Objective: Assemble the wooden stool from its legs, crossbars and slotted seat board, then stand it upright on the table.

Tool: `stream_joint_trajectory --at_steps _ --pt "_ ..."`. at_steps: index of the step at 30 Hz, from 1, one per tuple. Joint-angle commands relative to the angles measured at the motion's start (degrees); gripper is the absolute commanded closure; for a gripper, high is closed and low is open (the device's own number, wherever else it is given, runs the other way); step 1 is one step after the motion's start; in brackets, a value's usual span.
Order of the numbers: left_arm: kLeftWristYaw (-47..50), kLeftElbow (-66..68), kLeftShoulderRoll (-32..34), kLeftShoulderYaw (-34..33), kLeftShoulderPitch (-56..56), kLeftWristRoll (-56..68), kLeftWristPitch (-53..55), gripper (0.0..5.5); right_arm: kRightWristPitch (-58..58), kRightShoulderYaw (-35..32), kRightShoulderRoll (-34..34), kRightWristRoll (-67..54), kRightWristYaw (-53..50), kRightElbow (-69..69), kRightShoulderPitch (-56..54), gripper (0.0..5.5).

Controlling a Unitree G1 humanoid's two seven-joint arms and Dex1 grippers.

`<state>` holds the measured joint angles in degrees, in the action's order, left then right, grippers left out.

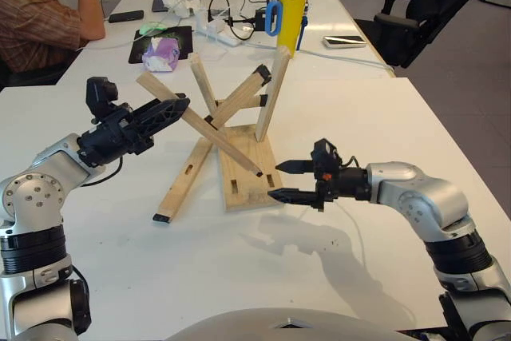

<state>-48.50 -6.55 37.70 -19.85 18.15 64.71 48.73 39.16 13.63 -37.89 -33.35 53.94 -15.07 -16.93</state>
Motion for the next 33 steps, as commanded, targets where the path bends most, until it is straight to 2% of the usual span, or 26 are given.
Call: stream_joint_trajectory --at_steps 1,6,13,33 --pt "-3.5 1.5 2.5 0.6 0.9 -5.1 -3.6 3.48 -12.8 7.3 0.9 13.5 -0.6 4.9 1.0 1.26" --pt "-7.0 2.7 2.8 3.0 1.7 -10.9 -7.7 3.48 -21.4 12.4 5.1 23.2 -2.9 11.0 1.1 1.26" --pt "-11.7 3.2 3.4 6.1 0.6 -16.4 -10.6 3.48 -24.0 12.3 7.1 28.1 -4.0 15.8 1.1 1.26" --pt "-16.9 3.2 3.9 12.3 2.9 -23.0 -12.1 3.48 -23.5 12.9 7.6 30.0 -1.4 17.1 1.4 1.26"
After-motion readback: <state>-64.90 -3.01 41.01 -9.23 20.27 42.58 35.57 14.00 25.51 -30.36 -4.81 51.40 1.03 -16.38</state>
